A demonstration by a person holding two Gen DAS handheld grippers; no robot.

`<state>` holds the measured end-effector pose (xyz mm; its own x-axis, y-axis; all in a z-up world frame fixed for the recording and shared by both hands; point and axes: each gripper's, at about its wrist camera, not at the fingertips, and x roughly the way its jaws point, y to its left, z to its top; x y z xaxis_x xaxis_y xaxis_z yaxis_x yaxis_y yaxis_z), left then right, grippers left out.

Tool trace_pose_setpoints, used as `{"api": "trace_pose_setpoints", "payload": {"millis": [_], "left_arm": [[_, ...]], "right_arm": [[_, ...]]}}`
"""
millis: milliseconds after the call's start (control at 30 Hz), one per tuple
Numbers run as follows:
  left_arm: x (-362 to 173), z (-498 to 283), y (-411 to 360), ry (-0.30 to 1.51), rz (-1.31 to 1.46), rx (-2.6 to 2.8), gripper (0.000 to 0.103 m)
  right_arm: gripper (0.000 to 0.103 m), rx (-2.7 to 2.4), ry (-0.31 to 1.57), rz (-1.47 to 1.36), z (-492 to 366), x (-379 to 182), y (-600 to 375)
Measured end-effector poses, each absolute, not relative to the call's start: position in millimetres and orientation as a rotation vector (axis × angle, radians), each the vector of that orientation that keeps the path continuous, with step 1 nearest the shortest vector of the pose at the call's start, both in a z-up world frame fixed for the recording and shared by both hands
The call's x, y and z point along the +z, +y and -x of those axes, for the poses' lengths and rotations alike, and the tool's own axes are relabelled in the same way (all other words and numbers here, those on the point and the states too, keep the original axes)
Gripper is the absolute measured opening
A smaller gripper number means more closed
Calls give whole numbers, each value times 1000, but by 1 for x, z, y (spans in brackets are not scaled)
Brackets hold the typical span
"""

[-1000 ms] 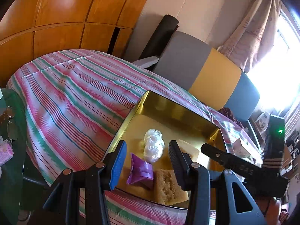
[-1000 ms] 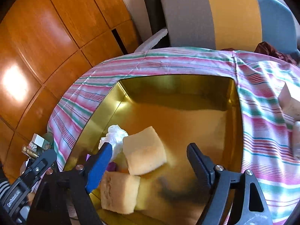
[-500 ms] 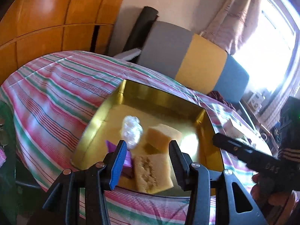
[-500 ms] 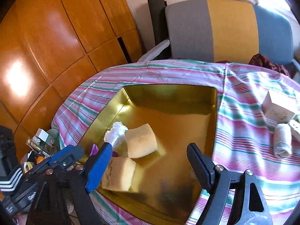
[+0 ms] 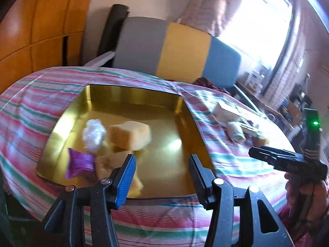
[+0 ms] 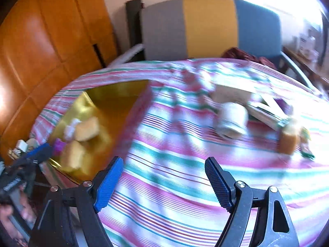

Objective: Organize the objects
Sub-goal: 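Return both tools to the items and grasp a yellow sponge with the right tool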

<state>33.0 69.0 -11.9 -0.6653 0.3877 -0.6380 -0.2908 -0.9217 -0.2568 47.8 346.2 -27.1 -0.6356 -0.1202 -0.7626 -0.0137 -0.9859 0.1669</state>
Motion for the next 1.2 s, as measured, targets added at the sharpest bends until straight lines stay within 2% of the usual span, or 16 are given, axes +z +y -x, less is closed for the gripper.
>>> {"api": "trace_pose_setpoints", "payload": {"millis": [300, 467, 533, 667, 900, 967, 1033, 1200], "left_arm": [[-4, -55, 123, -86, 986, 2436, 55], [-3, -65, 146, -39, 982, 2403, 55], [-3, -68, 153, -11, 990, 2392, 55], [-3, -71, 166, 46, 992, 2384, 55], [-4, -73, 193, 111, 998, 2335, 55], [-5, -71, 203, 140, 1003, 2318, 55], [-5, -68, 210, 143, 1008, 2302, 55], [-8, -57, 229, 107, 1047, 2265, 55]], "right_arm": [[84, -2881, -400, -1566, -53, -50, 465], [84, -2971, -508, -1525, -39, -48, 516], [84, -2973, -491, -1489, -31, -48, 527], [83, -2994, -332, -1506, -10, -53, 533], [82, -3021, -328, -1458, 3, -71, 545], [75, -2973, -340, -1542, 10, -82, 548], [57, -2943, -376, -1586, 13, -88, 549], [50, -2900, -549, -1585, 11, -82, 562]]}}
